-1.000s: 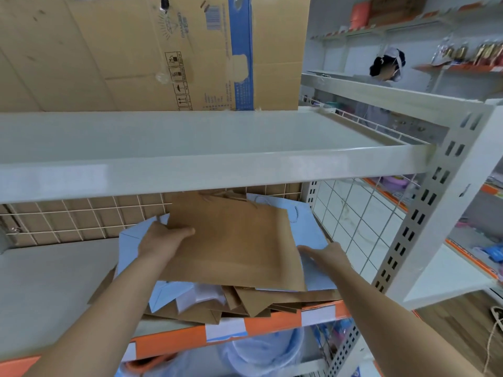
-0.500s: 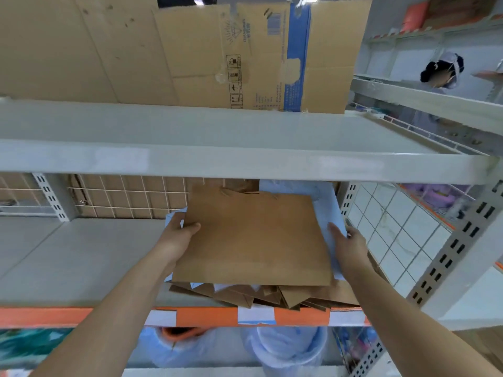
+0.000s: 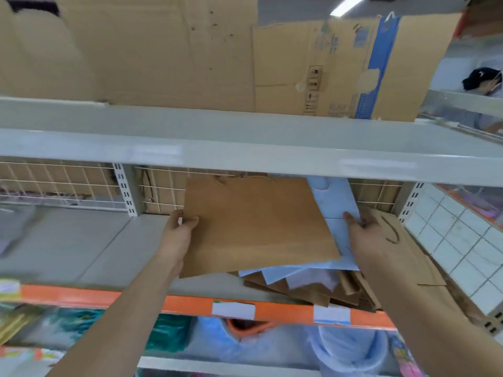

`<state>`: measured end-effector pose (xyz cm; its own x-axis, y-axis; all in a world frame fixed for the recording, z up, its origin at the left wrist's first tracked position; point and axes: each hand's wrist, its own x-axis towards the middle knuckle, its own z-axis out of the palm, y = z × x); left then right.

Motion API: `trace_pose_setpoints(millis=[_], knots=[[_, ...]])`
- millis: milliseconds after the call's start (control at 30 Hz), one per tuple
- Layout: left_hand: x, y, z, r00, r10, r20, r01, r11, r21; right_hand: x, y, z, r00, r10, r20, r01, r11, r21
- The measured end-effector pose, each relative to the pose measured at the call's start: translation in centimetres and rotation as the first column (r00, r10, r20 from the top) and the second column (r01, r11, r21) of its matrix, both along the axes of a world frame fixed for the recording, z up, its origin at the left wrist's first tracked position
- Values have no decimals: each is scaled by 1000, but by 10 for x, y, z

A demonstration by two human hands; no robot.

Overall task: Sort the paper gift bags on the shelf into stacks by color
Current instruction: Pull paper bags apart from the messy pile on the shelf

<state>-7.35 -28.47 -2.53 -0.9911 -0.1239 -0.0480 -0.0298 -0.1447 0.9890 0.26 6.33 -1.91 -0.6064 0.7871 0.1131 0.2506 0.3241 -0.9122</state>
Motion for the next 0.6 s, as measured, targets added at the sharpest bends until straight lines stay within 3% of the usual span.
trace_pose_setpoints(millis=[367, 600], knots=[[-17, -241, -9, 992, 126, -4, -126, 984, -129, -31, -195, -49, 999, -40, 3, 40, 997, -65], [-9, -377, -17, 957, 284, 56, -281, 958, -57, -54, -288, -72, 995, 19, 96, -5, 988, -152]])
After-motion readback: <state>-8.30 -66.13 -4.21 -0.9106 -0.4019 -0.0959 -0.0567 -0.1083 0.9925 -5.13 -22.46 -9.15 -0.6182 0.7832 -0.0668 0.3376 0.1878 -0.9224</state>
